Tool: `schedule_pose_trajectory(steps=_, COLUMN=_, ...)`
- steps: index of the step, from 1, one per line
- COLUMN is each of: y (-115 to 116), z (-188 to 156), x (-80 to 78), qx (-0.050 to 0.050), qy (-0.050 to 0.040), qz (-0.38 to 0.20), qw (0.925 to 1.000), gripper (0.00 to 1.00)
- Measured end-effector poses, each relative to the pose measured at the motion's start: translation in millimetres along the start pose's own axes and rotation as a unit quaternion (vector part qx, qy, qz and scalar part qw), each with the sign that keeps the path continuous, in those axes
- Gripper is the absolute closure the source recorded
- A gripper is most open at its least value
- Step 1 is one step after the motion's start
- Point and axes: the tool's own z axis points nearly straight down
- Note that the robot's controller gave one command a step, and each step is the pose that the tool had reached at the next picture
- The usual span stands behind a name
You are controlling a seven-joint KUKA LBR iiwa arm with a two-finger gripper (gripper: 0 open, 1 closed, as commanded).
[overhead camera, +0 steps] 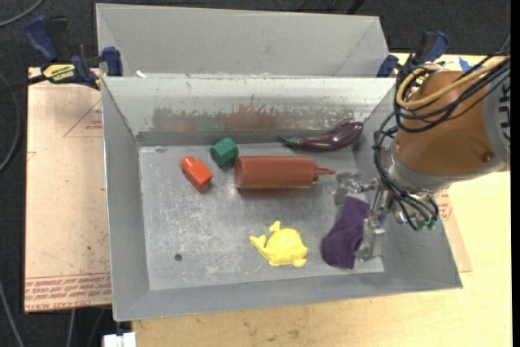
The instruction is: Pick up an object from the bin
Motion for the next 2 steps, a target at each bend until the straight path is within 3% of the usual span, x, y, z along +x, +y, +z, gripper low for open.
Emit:
schedule_pose_trajectory(steps=1, y=8.0, z=65.6, x=3.8, qx=0.001, qy=-0.0026, qz=-0.048, qw=0.9989, gripper=1.00)
schedule_pose_trajectory(steps=2, y=7.8, z=65.2, x=3.3, qx=0.001, qy=-0.0032, qz=-0.048, qw=0.9989, gripper=1.00)
